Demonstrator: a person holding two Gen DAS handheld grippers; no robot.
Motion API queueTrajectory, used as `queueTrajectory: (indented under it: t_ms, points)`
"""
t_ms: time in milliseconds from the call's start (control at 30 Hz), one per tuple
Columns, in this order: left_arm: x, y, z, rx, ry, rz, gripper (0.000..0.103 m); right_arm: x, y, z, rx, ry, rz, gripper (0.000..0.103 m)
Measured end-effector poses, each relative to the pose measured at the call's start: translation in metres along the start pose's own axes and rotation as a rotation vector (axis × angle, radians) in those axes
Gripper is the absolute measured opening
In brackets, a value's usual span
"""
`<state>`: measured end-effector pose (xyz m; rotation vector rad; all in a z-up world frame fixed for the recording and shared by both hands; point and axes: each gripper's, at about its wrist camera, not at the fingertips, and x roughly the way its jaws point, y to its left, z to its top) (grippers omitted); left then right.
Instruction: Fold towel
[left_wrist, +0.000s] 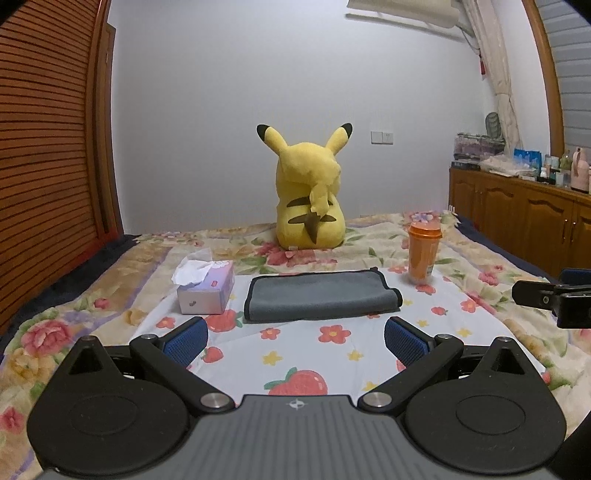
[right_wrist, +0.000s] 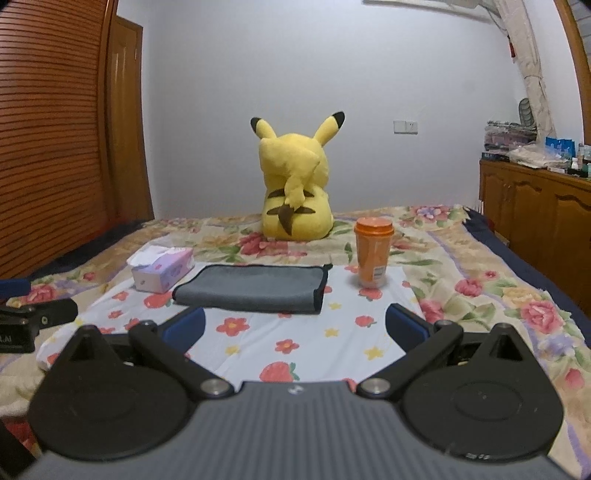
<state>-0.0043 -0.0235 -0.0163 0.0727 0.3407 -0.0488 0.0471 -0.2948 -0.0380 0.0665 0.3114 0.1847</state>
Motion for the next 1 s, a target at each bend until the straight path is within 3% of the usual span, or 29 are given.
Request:
queueTrajectory:
  t_ms: [367,1000]
  points:
    - [-0.0047,0.0002,0.0011,0.008,-0.039,0.004,0.103,-0.0048,-0.0045,0.0015,0.011,-0.043,-0.023,0.103]
    - [-0.0059,-0.0009,-0.0002,0.012,-0.037,0.003,0.103,-0.0051,-0.0061,0.0008,0.014,-0.046,-0.026,0.103]
